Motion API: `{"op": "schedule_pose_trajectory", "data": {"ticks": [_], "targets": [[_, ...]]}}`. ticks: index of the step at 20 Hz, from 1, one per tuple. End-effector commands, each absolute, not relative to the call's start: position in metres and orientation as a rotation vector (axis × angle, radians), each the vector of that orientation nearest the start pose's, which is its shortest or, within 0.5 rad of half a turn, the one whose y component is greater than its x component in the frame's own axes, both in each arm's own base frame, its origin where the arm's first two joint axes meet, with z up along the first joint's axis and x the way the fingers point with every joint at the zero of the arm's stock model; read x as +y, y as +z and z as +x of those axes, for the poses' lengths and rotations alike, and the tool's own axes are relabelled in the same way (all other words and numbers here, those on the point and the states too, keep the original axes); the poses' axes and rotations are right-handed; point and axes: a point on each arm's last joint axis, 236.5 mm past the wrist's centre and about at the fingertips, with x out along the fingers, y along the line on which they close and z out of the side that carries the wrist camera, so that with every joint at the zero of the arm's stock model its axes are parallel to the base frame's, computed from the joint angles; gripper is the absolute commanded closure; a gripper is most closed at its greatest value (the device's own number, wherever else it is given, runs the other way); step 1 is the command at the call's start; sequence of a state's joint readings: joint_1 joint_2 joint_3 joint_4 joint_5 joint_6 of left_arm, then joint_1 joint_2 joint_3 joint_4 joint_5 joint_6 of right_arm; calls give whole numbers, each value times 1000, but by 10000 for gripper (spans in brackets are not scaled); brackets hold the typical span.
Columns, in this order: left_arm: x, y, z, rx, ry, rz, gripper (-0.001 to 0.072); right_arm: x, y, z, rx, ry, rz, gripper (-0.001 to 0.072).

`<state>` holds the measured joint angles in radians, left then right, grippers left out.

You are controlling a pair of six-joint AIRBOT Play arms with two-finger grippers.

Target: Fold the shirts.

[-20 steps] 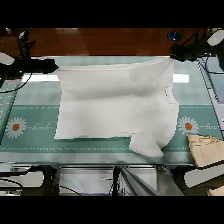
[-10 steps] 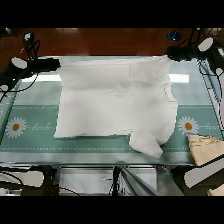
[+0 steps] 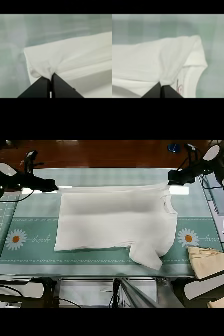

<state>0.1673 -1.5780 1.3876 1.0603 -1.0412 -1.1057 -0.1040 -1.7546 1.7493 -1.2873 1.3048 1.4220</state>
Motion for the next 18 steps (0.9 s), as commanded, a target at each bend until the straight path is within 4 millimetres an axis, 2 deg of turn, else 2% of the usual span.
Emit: {"op": "schedule_pose_trajectory", "data": {"ticks": [1, 5, 8, 11, 12, 14, 15, 16, 17, 18], "targets": [[-18, -11, 453, 1225, -366, -191, 679, 10, -2, 458, 1455, 200, 158, 697], [-19, -40, 451, 1286, -370, -215, 679, 9, -19, 460, 1465, 187, 167, 696], [-23, -61, 449, 1330, -377, -229, 678, 24, -38, 461, 1491, 228, 234, 696], [-28, -71, 449, 1347, -386, -233, 674, 24, -51, 469, 1480, 224, 249, 696], [-29, -73, 449, 1352, -389, -238, 649, 24, -53, 472, 1471, 219, 250, 695], [-31, -74, 449, 1353, -392, -249, 458, 24, -55, 475, 1466, 218, 252, 683], [-30, -73, 449, 1352, -392, -247, 354, 24, -55, 474, 1468, 218, 252, 594], [-28, -68, 449, 1355, -396, -248, 257, 24, -53, 470, 1481, 223, 248, 464], [-24, -61, 448, 1360, -402, -245, 242, 21, -48, 466, 1493, 234, 226, 401], [-16, -50, 447, 1371, -408, -237, 242, 12, -39, 460, 1508, 230, 189, 384]]}}
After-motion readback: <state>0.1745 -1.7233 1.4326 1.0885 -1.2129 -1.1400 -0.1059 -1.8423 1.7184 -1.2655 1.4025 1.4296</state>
